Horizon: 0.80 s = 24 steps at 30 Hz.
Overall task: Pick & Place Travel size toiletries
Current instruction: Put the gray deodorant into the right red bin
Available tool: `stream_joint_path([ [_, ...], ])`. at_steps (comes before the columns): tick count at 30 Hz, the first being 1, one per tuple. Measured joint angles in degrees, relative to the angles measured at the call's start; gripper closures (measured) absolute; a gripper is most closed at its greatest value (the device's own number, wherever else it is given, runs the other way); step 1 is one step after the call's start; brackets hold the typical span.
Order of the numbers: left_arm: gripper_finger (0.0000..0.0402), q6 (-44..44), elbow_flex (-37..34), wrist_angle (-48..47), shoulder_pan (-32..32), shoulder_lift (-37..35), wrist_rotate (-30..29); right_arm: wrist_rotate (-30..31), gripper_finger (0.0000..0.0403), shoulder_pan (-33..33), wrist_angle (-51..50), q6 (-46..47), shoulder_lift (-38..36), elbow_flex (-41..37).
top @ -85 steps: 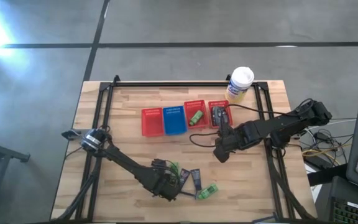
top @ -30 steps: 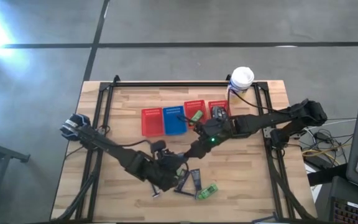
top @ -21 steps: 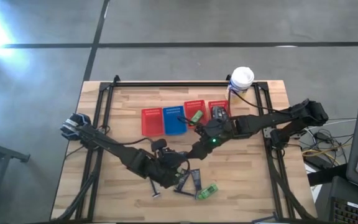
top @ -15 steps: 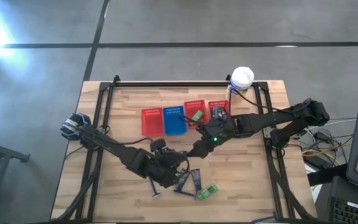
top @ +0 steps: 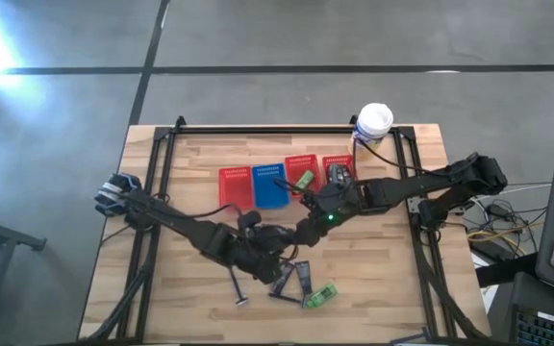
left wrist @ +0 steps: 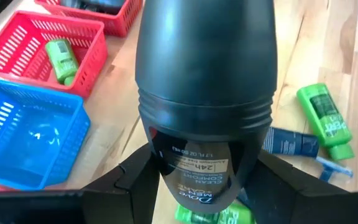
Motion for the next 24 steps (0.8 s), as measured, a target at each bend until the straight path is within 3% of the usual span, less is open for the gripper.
stream_joint_path([
  [15, 0.0204, 0.32, -0.02, 1.63, 0.01, 0.09, 0.04, 1.44, 0.0118, -0.04, -4.04, -0.13, -0.04, -1.01],
  [24, 0.0204, 0.71, -0.02, 2.69, 0.01, 0.07, -0.48, 1.89, 0.0109, -0.30, -2.41, -0.25, -0.02, -1.09],
])
